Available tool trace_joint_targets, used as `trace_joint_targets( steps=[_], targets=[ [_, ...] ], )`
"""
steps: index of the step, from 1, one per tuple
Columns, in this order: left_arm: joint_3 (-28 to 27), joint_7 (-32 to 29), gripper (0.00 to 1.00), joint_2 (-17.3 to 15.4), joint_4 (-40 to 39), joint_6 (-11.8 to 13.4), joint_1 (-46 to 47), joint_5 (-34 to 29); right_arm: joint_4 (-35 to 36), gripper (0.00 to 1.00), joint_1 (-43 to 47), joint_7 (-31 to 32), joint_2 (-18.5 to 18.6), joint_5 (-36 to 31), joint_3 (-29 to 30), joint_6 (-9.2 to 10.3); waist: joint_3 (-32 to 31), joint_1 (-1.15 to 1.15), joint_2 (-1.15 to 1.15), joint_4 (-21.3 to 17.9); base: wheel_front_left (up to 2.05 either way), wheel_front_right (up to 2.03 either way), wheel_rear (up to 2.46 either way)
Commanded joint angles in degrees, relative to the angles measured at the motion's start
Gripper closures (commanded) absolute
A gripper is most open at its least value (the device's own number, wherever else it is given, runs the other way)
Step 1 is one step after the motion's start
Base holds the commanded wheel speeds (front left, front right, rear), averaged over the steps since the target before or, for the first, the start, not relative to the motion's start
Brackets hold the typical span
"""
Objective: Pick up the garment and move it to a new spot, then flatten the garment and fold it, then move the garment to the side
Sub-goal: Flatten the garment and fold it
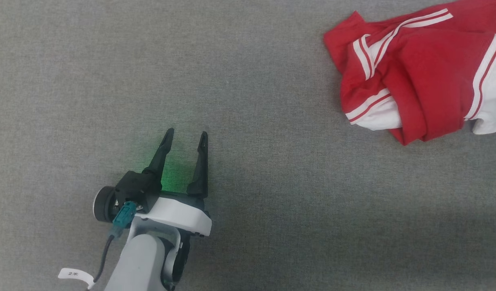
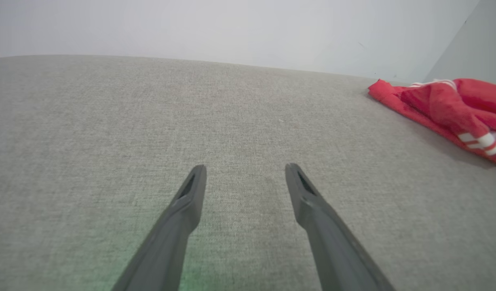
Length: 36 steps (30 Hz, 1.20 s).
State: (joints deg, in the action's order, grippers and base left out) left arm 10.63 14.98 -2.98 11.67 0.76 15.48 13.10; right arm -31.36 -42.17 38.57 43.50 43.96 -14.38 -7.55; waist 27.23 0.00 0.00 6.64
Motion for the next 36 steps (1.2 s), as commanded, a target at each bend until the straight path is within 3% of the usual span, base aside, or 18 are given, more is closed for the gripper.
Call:
trace_joint_targets(
  steps=[1,2,10,18,26,27,28,29,32,36],
  targets=[
    [0.0,0.3,0.0,0.1,0.2,0.4,0.8,0.2,-2.0,0.94,2.0,0.4,-1.3,0.2,-2.5,0.11,0.1,0.0,0.0,-0.1,0.0,0.0,0.0],
    [0.0,0.3,0.0,0.1,0.3,0.4,1.1,0.2,-2.2,1.0,1.9,0.1,-1.2,0.4,-2.9,0.11,0.0,0.0,0.0,-0.3,0.0,0.0,0.0],
    [-0.7,0.3,0.0,0.1,-0.1,-0.7,1.9,-1.3,-3.8,1.0,1.5,-3.9,2.1,2.6,-1.2,0.19,-1.0,0.0,0.0,-2.5,0.0,0.0,0.0],
    [-2.0,0.3,0.0,0.1,-1.8,-2.7,4.2,-4.1,-10.2,1.0,2.5,-11.2,8.5,2.7,4.1,0.12,-0.3,0.0,0.0,-4.7,0.0,0.0,0.0],
    [-2.5,0.3,0.0,-0.2,-0.8,-5.4,7.3,-6.6,-16.2,1.0,1.5,-17.6,7.5,1.9,5.4,0.11,-0.1,0.0,0.0,-6.5,0.0,0.0,0.0],
    [-2.2,0.3,0.0,-0.3,-0.4,-5.8,7.9,-6.5,-16.5,0.87,1.2,-18.6,7.1,1.6,5.1,0.11,-0.2,0.0,0.0,-6.7,0.0,0.0,0.0],
    [-1.9,0.3,0.0,-0.6,0.0,-6.3,8.6,-6.3,-16.7,0.24,1.0,-19.8,6.4,1.7,5.0,0.11,-0.6,0.0,0.0,-6.9,0.0,0.0,0.0],
    [-1.5,0.3,0.0,-0.9,0.5,-6.7,9.4,-6.2,-16.8,0.0,0.8,-21.3,5.7,1.9,5.1,0.11,-1.0,0.0,0.0,-7.2,0.0,0.0,0.0],
    [1.1,-0.1,0.0,-2.5,2.3,-7.7,12.7,-5.3,-17.1,0.0,1.5,-27.0,5.1,1.2,5.4,0.11,-2.6,0.0,0.0,-8.1,0.0,0.0,0.0],
    [8.2,-6.4,0.0,-6.0,3.4,-8.2,20.2,-2.0,-14.4,0.0,3.4,-36.8,3.5,0.5,5.7,0.1,-4.9,0.0,0.0,-10.4,0.0,0.0,0.0]
  ],
)
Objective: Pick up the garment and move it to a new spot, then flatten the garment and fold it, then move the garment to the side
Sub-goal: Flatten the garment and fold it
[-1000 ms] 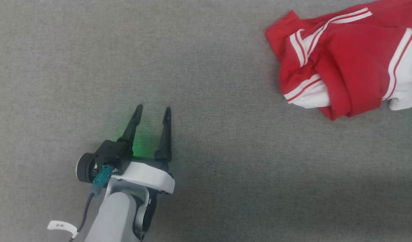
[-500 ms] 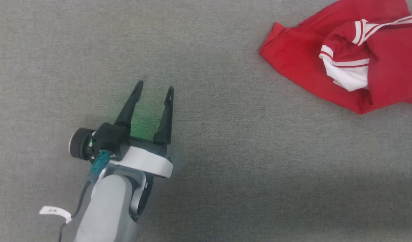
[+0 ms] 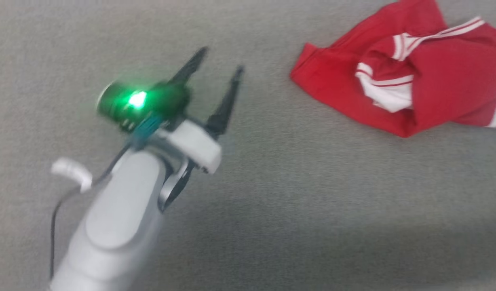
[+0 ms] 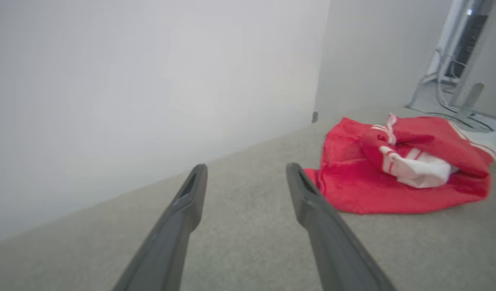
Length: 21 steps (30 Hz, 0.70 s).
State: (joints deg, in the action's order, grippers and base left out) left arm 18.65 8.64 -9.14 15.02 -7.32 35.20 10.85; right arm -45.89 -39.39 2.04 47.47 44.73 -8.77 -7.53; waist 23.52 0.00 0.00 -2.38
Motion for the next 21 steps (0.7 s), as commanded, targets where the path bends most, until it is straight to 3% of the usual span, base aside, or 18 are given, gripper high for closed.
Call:
trace_joint_targets(
  steps=[1,4,7,11,15,21],
  targets=[
    [4.8,-4.7,0.0,-2.5,0.2,-0.1,4.9,3.9,2.2,0.0,1.7,-4.8,-1.6,-0.3,0.0,0.08,-2.2,0.0,0.0,-3.0,0.0,0.0,0.0],
    [11.9,-13.9,0.0,-4.9,1.6,-0.1,11.4,12.3,5.3,0.0,3.1,-9.3,-4.6,0.8,-0.4,0.08,-3.3,0.0,0.0,-5.9,0.0,0.0,0.0],
    [15.7,-25.0,0.0,-4.5,4.9,-0.2,17.0,22.4,7.7,0.0,4.6,-11.5,-6.8,1.8,-0.8,0.08,-3.8,0.0,0.0,-8.4,0.0,0.0,0.0],
    [15.9,-41.9,0.0,-1.6,13.0,-0.1,22.6,34.7,9.8,0.0,6.1,-12.8,-9.1,2.1,-1.6,0.08,-3.5,0.0,0.0,-11.4,0.0,0.0,0.0],
    [15.6,-56.7,0.0,1.4,20.6,2.1,26.8,41.6,10.7,0.0,6.4,-12.9,-10.6,2.4,-2.5,0.08,-2.2,0.0,0.0,-14.3,0.0,0.0,0.0],
    [12.5,-60.5,0.0,3.6,25.9,6.0,29.9,45.9,10.5,0.0,5.6,-13.4,-12.6,2.5,-4.0,0.08,-0.2,0.0,0.0,-17.5,0.0,0.0,0.0]
  ],
)
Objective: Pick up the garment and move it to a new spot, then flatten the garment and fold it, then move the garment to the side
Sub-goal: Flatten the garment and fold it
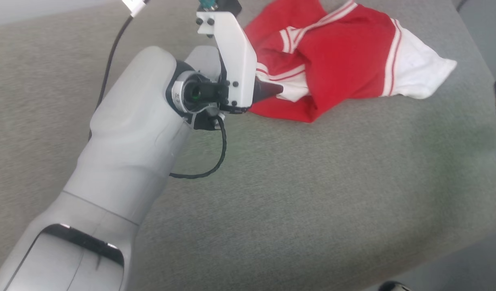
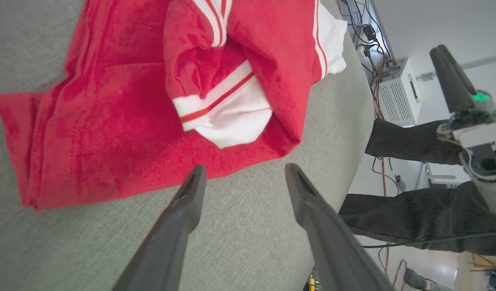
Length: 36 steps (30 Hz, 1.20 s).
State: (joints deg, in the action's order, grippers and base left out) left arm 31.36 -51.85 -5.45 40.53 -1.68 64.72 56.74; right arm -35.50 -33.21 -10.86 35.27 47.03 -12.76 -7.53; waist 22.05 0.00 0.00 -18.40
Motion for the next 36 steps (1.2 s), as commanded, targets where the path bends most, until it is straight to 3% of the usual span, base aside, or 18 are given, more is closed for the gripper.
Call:
trace_joint_targets(
  steps=[1,3,10,11,13,14,22,25,30,36],
  targets=[
    [-0.5,0.4,0.0,0.1,1.1,0.7,1.1,0.1,0.2,0.0,-0.9,-0.5,-0.7,0.2,-0.5,0.08,1.6,0.0,0.0,-1.9,0.0,0.0,0.0],
    [-0.7,0.8,0.0,0.4,3.1,1.3,1.9,0.3,0.2,0.0,-1.3,-0.7,-1.2,0.3,-1.2,0.08,2.1,0.0,0.0,-2.9,0.0,0.0,0.0],
    [0.3,2.6,0.03,0.8,8.9,-0.3,4.5,-1.0,-0.2,0.0,-3.0,-1.1,-2.3,0.5,-3.7,0.08,3.4,0.0,0.0,-4.6,0.0,0.0,0.0],
    [0.6,3.1,0.23,1.0,9.6,-0.6,4.7,-1.1,-0.3,0.0,-3.1,-1.2,-2.3,0.5,-4.0,0.08,3.4,0.0,0.0,-4.6,0.0,0.0,0.0],
    [0.2,4.8,0.91,1.2,10.9,-1.2,5.2,-1.0,-0.3,0.0,-3.5,-1.3,-2.3,0.7,-4.5,0.08,3.5,0.0,0.0,-4.5,0.0,0.0,0.0],
    [-0.2,5.5,1.0,1.3,11.6,-1.3,5.4,-0.5,-0.3,0.0,-3.6,-1.4,-2.2,0.8,-4.8,0.08,3.6,0.0,0.0,-4.3,0.0,0.0,0.0],
    [-1.6,8.5,1.0,1.9,14.2,-4.3,6.7,2.8,-0.2,0.0,-2.8,-1.5,-0.2,0.8,-5.0,0.08,1.7,0.0,0.0,-0.5,0.0,0.0,0.0],
    [-2.4,7.9,1.0,0.3,12.7,-5.0,7.6,3.8,0.2,0.0,-1.9,-1.1,0.5,0.6,-4.7,0.08,0.1,0.0,0.0,1.7,0.0,0.0,0.0],
    [-3.9,3.7,1.0,-5.2,8.5,-4.6,7.9,5.5,1.3,0.0,-0.2,-0.3,0.8,0.2,-4.3,0.08,-1.9,0.0,0.0,4.8,0.0,0.0,0.0],
    [-2.3,-5.1,1.0,-15.2,2.5,0.3,7.8,2.7,2.9,0.0,1.0,1.2,0.1,-0.7,-3.6,0.08,-1.8,0.0,0.0,5.8,0.0,0.0,0.0]
  ],
)
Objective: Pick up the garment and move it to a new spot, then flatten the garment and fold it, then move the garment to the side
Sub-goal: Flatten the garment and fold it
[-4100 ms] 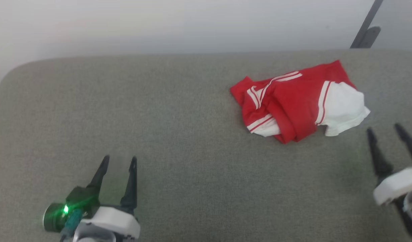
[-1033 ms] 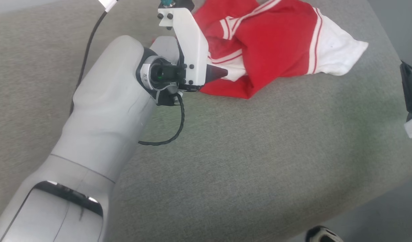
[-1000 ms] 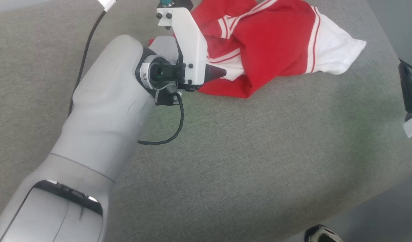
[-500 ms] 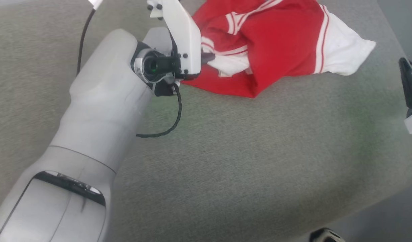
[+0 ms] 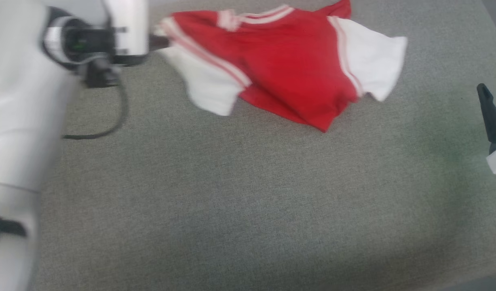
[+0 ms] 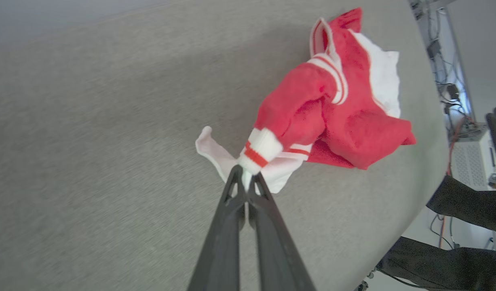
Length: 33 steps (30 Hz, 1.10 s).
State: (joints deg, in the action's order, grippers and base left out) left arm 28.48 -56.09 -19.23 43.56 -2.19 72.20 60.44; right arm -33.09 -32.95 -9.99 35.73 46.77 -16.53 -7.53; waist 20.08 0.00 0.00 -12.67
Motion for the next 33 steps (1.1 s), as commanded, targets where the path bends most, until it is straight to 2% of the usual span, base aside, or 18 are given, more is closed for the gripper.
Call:
trace_joint_targets(
  steps=[1,2,3,6,10,15,21,22,23,24,26,31,33],
  targets=[
    [1.4,-2.2,1.0,-3.3,-1.5,1.6,0.0,-2.4,0.8,0.0,0.9,0.5,-0.5,-0.6,0.2,0.08,0.4,0.0,0.0,0.0,0.0,0.0,0.0],
    [2.4,-2.9,1.0,-5.0,-2.4,2.0,-0.5,-3.8,1.2,0.0,1.0,0.6,-0.7,-0.7,0.3,0.08,0.8,0.0,0.0,-0.2,0.0,0.0,0.0],
    [2.4,-2.9,1.0,-5.0,-2.4,2.0,-0.5,-3.8,1.2,0.0,1.0,0.6,-0.7,-0.7,0.3,0.08,0.8,0.0,0.0,-0.2,0.0,0.0,0.0],
    [4.5,-1.0,1.0,-9.8,-4.0,3.9,-2.0,-8.6,2.2,0.0,0.9,1.3,-0.9,-1.1,0.8,0.08,1.9,0.0,0.0,-1.2,0.0,0.0,0.0],
    [6.3,3.6,1.0,-12.3,-2.6,5.7,-5.1,-12.8,2.5,0.0,0.9,1.6,-1.5,-1.5,1.1,0.08,3.5,0.0,0.0,-2.9,0.0,0.0,0.0],
    [7.4,8.0,1.0,-13.3,1.4,6.6,-7.7,-15.0,2.8,0.0,1.7,1.8,-1.6,-1.8,1.7,0.08,4.9,0.0,0.0,-4.7,0.0,0.0,0.0],
    [9.1,12.5,1.0,-13.4,4.8,5.2,-7.7,-17.1,3.6,0.0,2.2,2.1,-1.0,-2.5,2.5,0.08,4.6,0.0,0.0,-4.3,0.0,0.0,0.0],
    [8.8,13.3,0.88,-13.2,5.1,4.8,-7.5,-16.8,3.7,0.0,2.3,2.2,-1.1,-2.6,2.6,0.08,4.4,0.0,0.0,-4.0,0.0,0.0,0.0],
    [8.6,14.4,0.51,-12.8,5.5,4.4,-7.4,-16.6,4.0,0.0,2.4,2.4,-1.1,-2.8,2.6,0.08,4.1,0.0,0.0,-3.5,0.0,0.0,0.0],
    [8.6,15.3,0.31,-12.5,5.7,3.7,-7.3,-16.6,4.2,0.0,2.6,2.6,-1.1,-2.9,2.6,0.08,3.7,0.0,0.0,-3.0,0.0,0.0,0.0],
    [8.7,17.4,0.02,-12.0,6.0,2.6,-7.4,-16.5,4.6,0.0,2.8,3.1,-0.9,-3.4,2.7,0.08,3.0,0.0,0.0,-1.9,0.0,0.0,0.0],
    [7.0,26.1,0.0,-10.3,5.2,1.3,-7.6,-15.9,6.0,0.0,3.3,4.6,-0.5,-4.6,2.9,0.08,1.5,0.0,0.0,1.3,0.0,0.0,0.0],
    [6.7,32.5,0.0,-9.3,3.8,0.5,-9.5,-16.3,7.7,0.0,3.9,6.0,-0.3,-5.2,2.1,0.08,0.4,0.0,0.0,3.5,0.0,0.0,0.0]
  ],
)
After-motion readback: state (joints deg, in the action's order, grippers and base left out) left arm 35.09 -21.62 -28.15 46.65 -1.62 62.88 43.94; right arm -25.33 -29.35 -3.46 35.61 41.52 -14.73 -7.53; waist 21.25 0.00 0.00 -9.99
